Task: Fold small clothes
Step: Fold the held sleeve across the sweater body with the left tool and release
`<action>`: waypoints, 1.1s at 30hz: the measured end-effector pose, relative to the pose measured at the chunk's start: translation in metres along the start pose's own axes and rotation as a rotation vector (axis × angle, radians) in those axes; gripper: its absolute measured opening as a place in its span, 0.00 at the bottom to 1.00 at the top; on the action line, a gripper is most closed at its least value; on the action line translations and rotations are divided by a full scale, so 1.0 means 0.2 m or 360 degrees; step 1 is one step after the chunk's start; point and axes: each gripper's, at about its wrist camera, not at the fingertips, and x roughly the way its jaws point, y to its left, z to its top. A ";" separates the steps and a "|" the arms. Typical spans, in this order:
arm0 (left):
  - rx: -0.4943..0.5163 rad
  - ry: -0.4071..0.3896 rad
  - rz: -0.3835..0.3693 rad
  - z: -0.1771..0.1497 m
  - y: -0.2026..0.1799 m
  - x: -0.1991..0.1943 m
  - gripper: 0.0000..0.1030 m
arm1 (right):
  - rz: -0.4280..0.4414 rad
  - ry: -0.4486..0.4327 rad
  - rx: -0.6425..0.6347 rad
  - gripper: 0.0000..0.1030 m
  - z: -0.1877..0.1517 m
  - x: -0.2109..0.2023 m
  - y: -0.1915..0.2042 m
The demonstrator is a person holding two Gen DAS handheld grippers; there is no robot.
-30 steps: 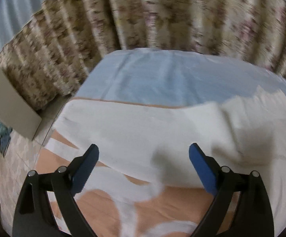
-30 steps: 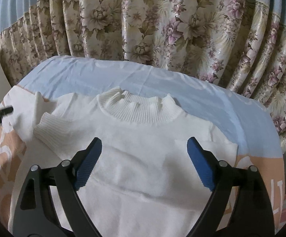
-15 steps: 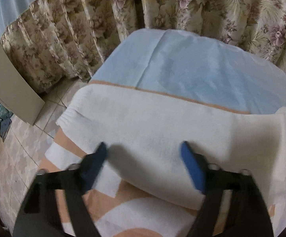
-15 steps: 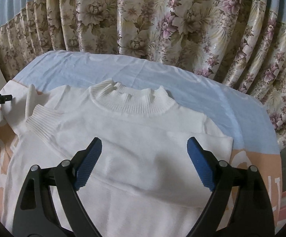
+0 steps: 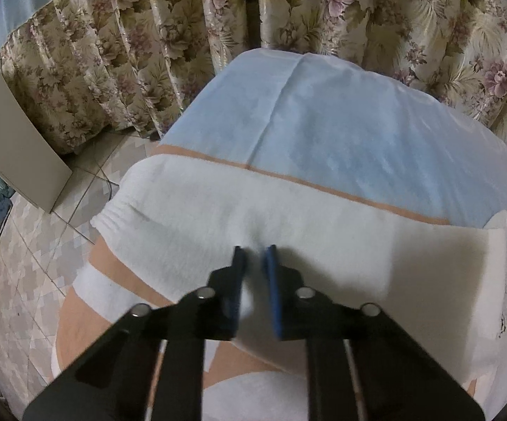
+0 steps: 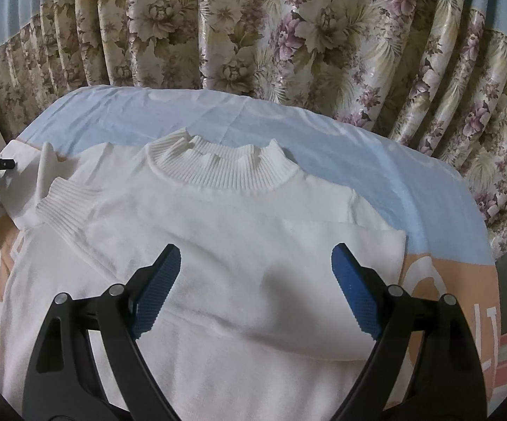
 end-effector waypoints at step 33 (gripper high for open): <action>0.0934 -0.0223 -0.0416 -0.46 -1.71 -0.51 0.06 | -0.0022 0.0058 0.0338 0.86 -0.16 0.03 -0.41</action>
